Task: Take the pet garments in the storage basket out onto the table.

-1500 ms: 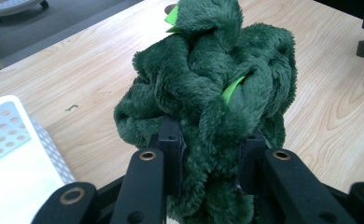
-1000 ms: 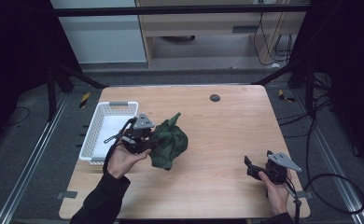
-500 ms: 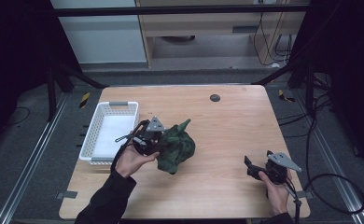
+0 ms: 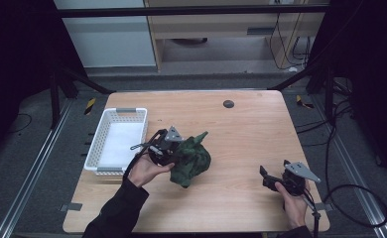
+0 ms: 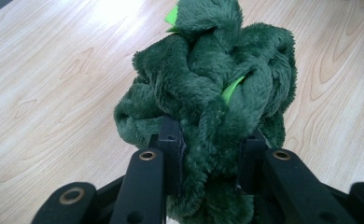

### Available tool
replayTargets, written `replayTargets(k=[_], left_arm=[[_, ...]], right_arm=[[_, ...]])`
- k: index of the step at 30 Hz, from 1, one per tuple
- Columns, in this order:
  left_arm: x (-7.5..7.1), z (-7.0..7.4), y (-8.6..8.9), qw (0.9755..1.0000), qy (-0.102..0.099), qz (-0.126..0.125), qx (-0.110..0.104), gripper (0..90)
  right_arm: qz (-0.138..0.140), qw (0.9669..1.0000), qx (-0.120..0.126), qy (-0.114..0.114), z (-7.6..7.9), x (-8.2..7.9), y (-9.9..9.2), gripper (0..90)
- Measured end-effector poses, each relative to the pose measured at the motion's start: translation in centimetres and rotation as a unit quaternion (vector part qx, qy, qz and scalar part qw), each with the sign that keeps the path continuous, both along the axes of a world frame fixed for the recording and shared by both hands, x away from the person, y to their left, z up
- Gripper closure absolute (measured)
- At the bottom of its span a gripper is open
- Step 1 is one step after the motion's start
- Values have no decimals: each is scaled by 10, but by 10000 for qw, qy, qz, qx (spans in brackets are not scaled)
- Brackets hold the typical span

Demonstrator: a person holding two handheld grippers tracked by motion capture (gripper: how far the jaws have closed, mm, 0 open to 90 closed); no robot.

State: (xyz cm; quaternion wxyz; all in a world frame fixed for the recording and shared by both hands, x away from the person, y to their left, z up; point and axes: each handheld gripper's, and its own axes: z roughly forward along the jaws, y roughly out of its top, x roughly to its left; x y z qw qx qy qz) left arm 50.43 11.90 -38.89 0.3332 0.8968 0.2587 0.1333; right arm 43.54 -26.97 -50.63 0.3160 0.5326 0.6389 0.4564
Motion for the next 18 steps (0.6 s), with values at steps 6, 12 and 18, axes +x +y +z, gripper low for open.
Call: replayTargets(k=[6, 12, 18], left_arm=[[3, -5, -3, 9999, 83, -41, 95, 695], [7, -13, -6, 9996, 178, -88, 214, 694], [11, -20, -8, 9991, 278, -102, 313, 693]], right_arm=[[3, 10000, -1, 1, 0, 0, 0, 57], [7, 10000, -1, 2, 0, 0, 0, 57], [8, 10000, -5, 1, 0, 0, 0, 57]])
